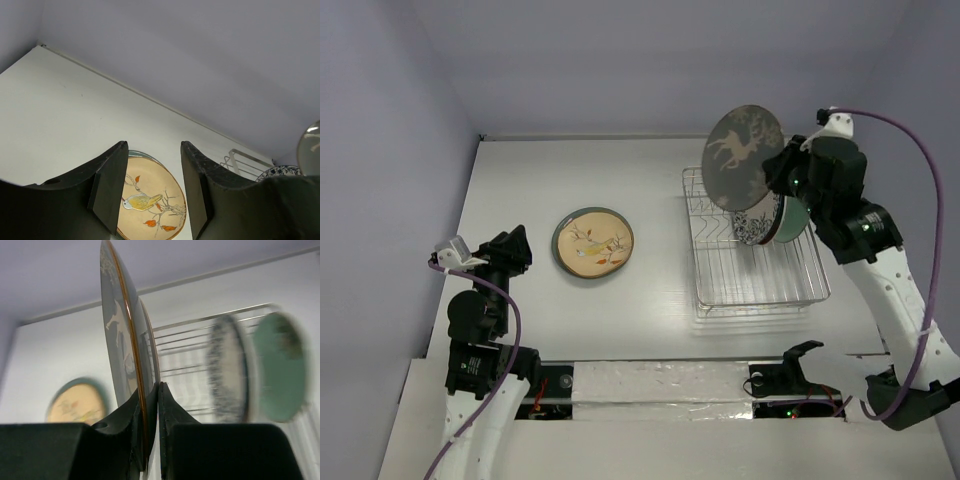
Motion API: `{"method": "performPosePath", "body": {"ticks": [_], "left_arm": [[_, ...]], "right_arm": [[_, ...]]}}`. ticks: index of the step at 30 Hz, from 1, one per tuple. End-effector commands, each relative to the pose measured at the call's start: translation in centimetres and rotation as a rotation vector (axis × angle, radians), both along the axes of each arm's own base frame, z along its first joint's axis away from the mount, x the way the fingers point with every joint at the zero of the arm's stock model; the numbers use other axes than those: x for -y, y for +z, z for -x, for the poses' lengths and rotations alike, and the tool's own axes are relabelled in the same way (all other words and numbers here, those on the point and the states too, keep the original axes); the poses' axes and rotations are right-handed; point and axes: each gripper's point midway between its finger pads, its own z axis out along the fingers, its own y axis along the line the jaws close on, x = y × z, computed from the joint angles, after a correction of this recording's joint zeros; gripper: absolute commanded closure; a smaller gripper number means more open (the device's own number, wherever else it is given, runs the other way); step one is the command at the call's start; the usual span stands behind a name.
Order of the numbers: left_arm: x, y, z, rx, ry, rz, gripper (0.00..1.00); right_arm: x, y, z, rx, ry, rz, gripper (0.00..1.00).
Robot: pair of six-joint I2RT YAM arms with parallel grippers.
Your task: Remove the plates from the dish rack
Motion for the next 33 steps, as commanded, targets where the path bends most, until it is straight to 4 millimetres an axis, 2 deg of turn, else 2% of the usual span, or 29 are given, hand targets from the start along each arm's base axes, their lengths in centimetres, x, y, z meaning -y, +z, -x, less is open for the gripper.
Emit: {"method": "performPosePath", "body": {"ticks": [1, 2, 3, 4, 5, 6, 7, 8, 9, 11, 13, 19, 20, 22, 24, 26, 27, 33], "left_arm": [[0.0, 2.1, 0.1, 0.068, -0.002, 0.010, 0.57], [0.0, 2.1, 0.1, 0.067, -0.002, 0.009, 0.57], [0.0, 2.1, 0.1, 0.064, -0.002, 0.008, 0.57], [0.0, 2.0, 0.0, 0.061, -0.002, 0.009, 0.57], [0.0, 1.9, -0.1, 0.057, -0.002, 0.008, 0.57], [0.0, 1.9, 0.0, 0.058, -0.002, 0.009, 0.57], [0.0, 1.9, -0.1, 0.057, -0.002, 0.007, 0.57], [0.0, 1.8, -0.1, 0.054, -0.002, 0.008, 0.57], [0.0, 1.8, -0.2, 0.052, -0.002, 0.008, 0.57], [0.1, 1.6, -0.3, 0.043, -0.002, 0.006, 0.57], [0.1, 1.5, -0.4, 0.039, -0.002, 0.005, 0.57], [0.1, 1.4, -0.5, 0.034, -0.002, 0.005, 0.57], [0.1, 1.4, -0.5, 0.033, -0.002, 0.006, 0.57], [0.1, 1.4, -0.6, 0.030, -0.002, 0.005, 0.57], [0.1, 1.2, -0.7, 0.024, -0.002, 0.003, 0.57], [0.2, 1.2, -0.7, 0.022, -0.002, 0.004, 0.57], [0.2, 1.2, -0.8, 0.021, -0.002, 0.004, 0.57], [0.2, 1.1, -0.8, 0.019, -0.002, 0.004, 0.57]], "right_arm": [[-8.9, 5.1, -0.2, 0.189, 0.304, -0.363, 1.00], [-10.5, 3.8, -0.4, 0.156, 0.326, -0.424, 1.00], [-12.5, 3.6, 0.1, 0.144, 0.372, -0.456, 1.00], [-13.7, 4.2, 0.1, 0.170, 0.399, -0.496, 1.00], [-15.0, 3.9, 0.2, 0.154, 0.420, -0.535, 1.00], [-17.3, 2.0, 0.0, 0.106, 0.452, -0.542, 1.00], [-18.4, 2.4, -0.3, 0.124, 0.471, -0.573, 1.00], [-19.6, 1.9, -0.5, 0.106, 0.482, -0.602, 1.00], [-21.2, -0.1, -1.4, 0.065, 0.487, -0.601, 1.00], [-23.8, -0.5, -1.2, 0.058, 0.545, -0.657, 1.00], [-26.3, -2.5, -1.7, 0.026, 0.583, -0.690, 1.00], [-29.9, -6.5, -2.6, -0.041, 0.596, -0.777, 1.00], [-30.8, -8.1, -2.8, -0.074, 0.593, -0.775, 1.00], [-31.6, -9.2, -2.8, -0.090, 0.597, -0.784, 1.00], [-32.5, -11.4, -2.9, -0.134, 0.589, -0.799, 1.00], [-33.0, -12.4, -3.1, -0.152, 0.586, -0.829, 1.00], [-33.5, -14.0, -3.1, -0.180, 0.576, -0.824, 1.00], [-34.0, -17.6, -3.6, -0.245, 0.513, -0.832, 1.00]]}}
